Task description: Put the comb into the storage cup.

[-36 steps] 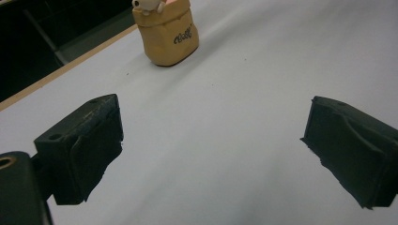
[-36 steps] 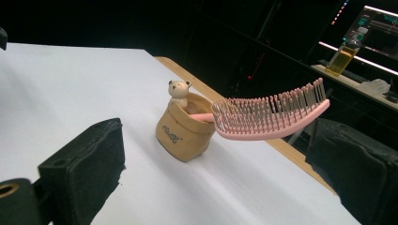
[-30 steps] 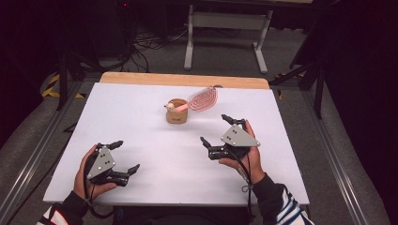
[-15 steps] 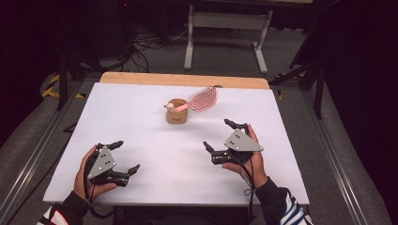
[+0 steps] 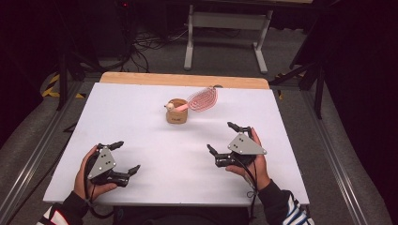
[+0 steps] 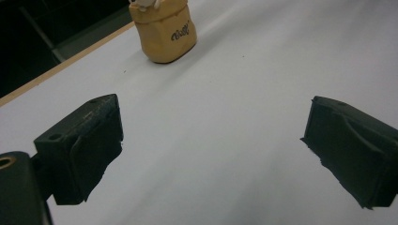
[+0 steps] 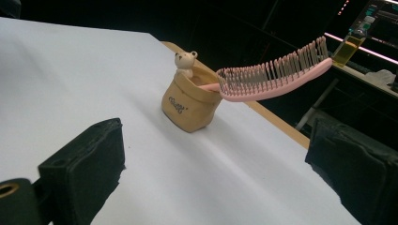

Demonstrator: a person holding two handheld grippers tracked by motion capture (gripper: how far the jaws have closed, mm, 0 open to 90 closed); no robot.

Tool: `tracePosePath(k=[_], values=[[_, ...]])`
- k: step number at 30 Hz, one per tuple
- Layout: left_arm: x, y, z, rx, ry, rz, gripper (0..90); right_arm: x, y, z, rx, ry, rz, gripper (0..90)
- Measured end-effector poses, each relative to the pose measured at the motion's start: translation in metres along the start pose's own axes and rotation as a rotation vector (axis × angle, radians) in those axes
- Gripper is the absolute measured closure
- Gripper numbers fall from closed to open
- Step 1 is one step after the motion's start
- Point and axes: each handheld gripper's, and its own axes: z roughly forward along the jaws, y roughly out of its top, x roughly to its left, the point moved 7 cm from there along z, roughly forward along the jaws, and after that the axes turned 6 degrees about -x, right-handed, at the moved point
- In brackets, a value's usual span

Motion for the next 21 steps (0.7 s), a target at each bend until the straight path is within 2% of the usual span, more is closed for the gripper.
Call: tracePosePath(k=[21], values=[[0.000,0.000,0.001,-0.001,0.004,-0.001,6.1,0.000,-0.021,-0.014,0.001,0.013,-0.022,5.0]])
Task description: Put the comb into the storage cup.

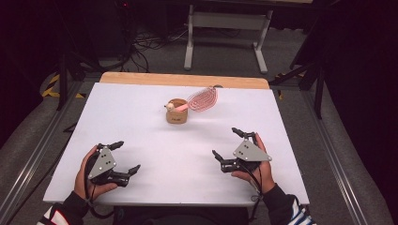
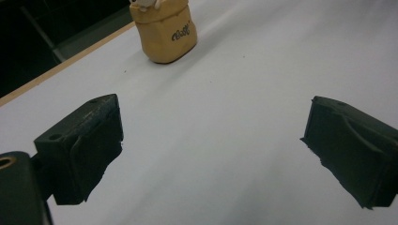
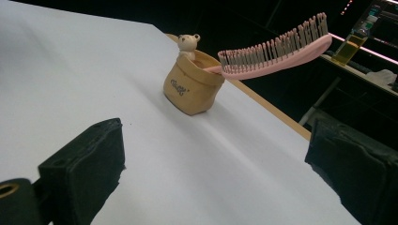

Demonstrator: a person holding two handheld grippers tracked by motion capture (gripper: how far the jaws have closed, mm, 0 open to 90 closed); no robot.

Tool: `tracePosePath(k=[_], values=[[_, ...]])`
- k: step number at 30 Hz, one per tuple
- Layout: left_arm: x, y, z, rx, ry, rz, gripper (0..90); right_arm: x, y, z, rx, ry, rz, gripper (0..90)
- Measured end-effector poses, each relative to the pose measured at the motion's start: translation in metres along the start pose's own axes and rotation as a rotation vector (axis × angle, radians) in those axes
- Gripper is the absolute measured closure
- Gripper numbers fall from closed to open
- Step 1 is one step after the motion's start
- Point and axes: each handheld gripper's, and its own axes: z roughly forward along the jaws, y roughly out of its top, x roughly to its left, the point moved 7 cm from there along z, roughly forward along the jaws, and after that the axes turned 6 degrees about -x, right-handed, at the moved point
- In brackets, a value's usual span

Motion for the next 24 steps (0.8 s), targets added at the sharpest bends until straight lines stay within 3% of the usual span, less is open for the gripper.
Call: tracePosePath(k=[12,24], values=[[-0.001,-0.001,0.001,0.001,-0.007,-0.006,6.1,-0.007,-0.018,-0.010,0.017,-0.028,-0.016,5.0],[0.000,-0.001,0.001,-0.003,-0.007,-0.012,5.7,-0.015,-0.037,-0.021,0.050,-0.051,0.031,5.0]])
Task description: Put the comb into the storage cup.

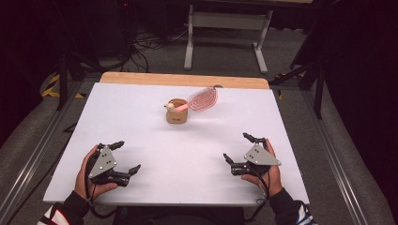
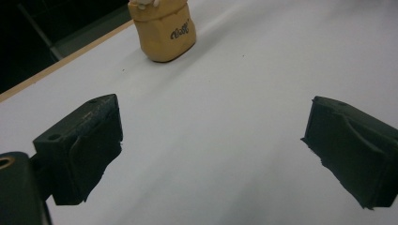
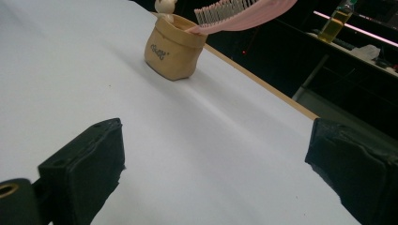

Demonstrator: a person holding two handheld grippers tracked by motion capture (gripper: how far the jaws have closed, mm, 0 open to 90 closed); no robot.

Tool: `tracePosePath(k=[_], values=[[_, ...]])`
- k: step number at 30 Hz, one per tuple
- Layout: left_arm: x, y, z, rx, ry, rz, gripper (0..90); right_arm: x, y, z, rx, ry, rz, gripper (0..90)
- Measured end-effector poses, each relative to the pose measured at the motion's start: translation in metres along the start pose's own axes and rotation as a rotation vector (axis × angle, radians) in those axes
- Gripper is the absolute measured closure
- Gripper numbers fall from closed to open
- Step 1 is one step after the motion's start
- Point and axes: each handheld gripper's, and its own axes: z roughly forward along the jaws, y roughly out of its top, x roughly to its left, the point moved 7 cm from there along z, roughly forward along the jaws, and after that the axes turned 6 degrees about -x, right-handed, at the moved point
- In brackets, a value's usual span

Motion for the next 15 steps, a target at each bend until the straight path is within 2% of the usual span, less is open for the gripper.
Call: tracePosePath(k=[4,8,10,15], values=[[0.001,0.001,0.000,-0.008,0.002,-0.003,4.9,-0.001,-0.008,-0.003,0.019,-0.007,0.016,4.9],[0.002,0.002,0.000,-0.010,0.004,-0.007,4.6,-0.002,-0.016,-0.007,0.041,-0.018,0.008,4.7],[0.002,0.002,0.000,-0.008,0.006,-0.005,4.5,-0.003,-0.021,-0.010,0.052,-0.017,0.028,4.6],[0.003,0.002,0.000,-0.010,0.013,-0.006,4.5,-0.006,-0.028,-0.014,0.072,-0.014,0.038,4.3]])
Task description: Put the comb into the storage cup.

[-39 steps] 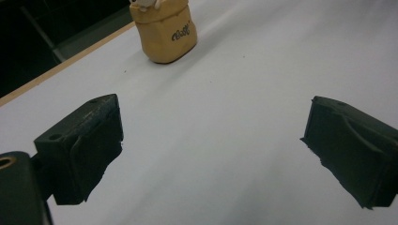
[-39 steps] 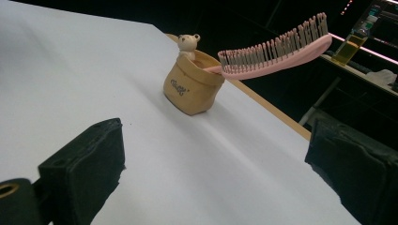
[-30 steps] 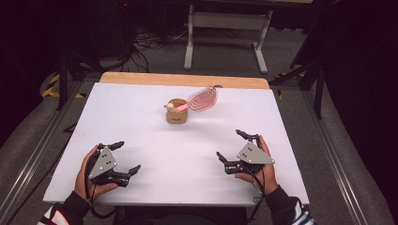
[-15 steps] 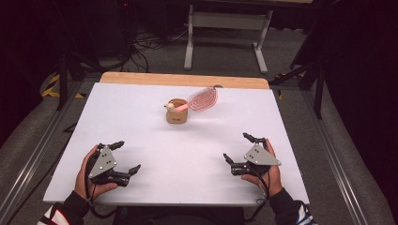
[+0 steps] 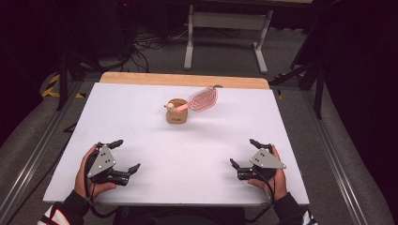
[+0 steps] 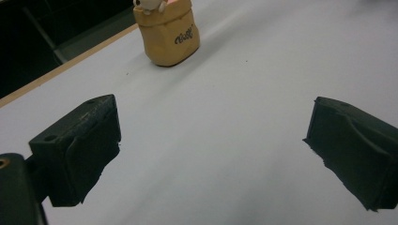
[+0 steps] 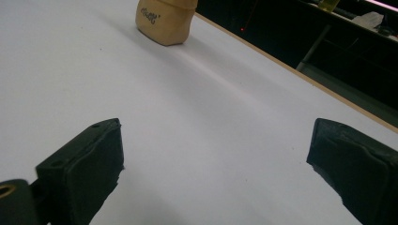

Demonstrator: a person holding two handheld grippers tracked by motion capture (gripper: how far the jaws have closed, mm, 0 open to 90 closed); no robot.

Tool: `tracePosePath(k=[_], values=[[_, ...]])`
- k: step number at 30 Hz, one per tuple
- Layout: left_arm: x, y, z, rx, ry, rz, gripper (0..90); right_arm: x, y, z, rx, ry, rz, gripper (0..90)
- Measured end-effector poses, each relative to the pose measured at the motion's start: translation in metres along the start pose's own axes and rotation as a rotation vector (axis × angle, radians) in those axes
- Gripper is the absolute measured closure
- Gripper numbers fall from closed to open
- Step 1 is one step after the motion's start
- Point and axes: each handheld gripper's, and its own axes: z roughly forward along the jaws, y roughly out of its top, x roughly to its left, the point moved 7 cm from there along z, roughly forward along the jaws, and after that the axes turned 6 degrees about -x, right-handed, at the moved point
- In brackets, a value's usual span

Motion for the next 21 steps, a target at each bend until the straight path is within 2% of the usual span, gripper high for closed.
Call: tracePosePath(k=[7,19,21], values=[[0.0008,0.0005,0.0001,0.001,0.009,0.006,4.2,-0.0006,-0.0066,-0.0029,0.012,0.009,0.004,3.9],[-0.0011,-0.0006,-0.0004,0.004,0.000,0.006,4.1,0.0025,-0.0001,-0.0038,-0.021,0.015,0.003,3.7],[-0.0016,-0.0009,-0.0006,0.004,-0.005,0.008,4.1,0.0035,0.0005,-0.0036,-0.017,0.014,-0.011,3.7]])
